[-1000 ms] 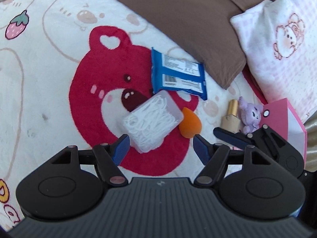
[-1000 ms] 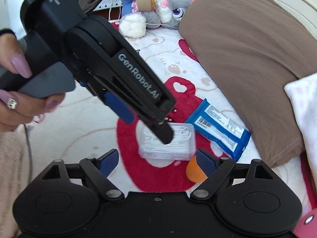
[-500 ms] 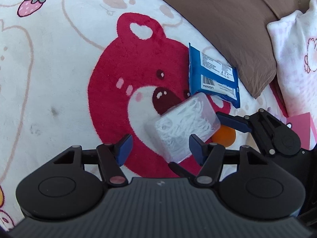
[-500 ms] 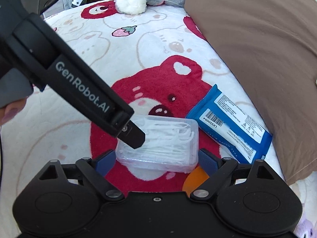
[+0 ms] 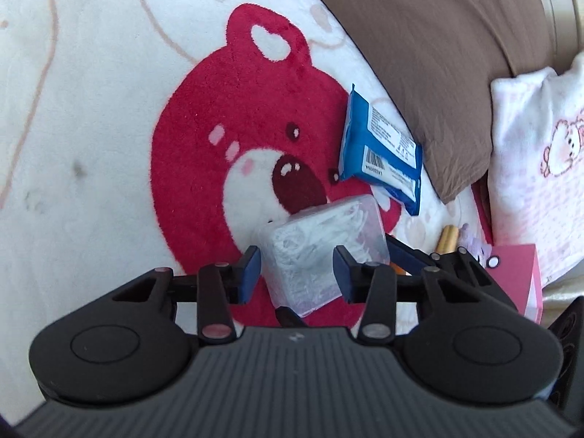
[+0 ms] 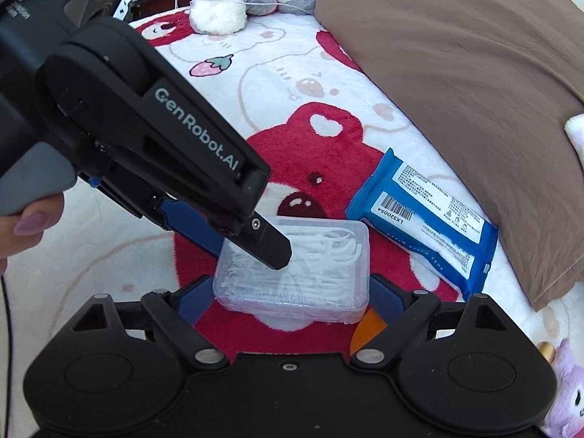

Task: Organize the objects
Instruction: 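Grasp the clear floss pick box with the left gripper and lift it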

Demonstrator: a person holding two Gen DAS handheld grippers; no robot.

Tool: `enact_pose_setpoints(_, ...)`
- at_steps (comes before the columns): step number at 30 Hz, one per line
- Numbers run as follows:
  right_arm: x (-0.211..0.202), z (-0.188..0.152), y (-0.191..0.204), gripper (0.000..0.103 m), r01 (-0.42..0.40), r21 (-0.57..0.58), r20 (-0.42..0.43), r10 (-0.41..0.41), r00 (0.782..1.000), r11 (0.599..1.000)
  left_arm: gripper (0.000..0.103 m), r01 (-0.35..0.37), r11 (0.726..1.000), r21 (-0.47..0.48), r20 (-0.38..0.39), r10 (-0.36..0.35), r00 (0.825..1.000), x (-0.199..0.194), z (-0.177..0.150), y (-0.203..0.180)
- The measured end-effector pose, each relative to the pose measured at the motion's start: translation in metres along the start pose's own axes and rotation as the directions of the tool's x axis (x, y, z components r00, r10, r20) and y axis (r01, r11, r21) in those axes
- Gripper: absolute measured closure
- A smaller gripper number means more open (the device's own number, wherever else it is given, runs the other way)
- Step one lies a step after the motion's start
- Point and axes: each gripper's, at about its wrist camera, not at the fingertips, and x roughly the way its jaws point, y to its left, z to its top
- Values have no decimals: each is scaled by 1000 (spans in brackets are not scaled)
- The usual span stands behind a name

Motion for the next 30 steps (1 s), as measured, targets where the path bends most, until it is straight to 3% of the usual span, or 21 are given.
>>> enact_pose_setpoints(4,-17,-10,6,10,-15,80,16,14,1000,997,62,-14,997,80,-47,18,999,-12,-11,-9)
enact_pose_setpoints(8,-29,-30,15,10,-6,169,-25,10,1000,986,61,-29,993,118,-135,45,990,-5,-28,-17)
enact_pose_setpoints(14,-43,-64,8,9,6,306,-39,6,999,952,62,-41,980,197,-169,75,983,12,-50,-39)
enact_pose_setpoints(19,-36,-72,0,9,-2,340,-30,13,999,941,58,-58,975,213,-147,91,985,16,-57,-45)
enact_pose_setpoints(24,-23,-79,0,5,13,370,-34,0,999,929,54,-99,956,277,-76,125,989,17,-71,-60)
enact_pose_setpoints(30,-32,-89,-4,7,31,409,-14,-28,1000,912,58,-93,952,291,-57,115,992,16,-81,-70)
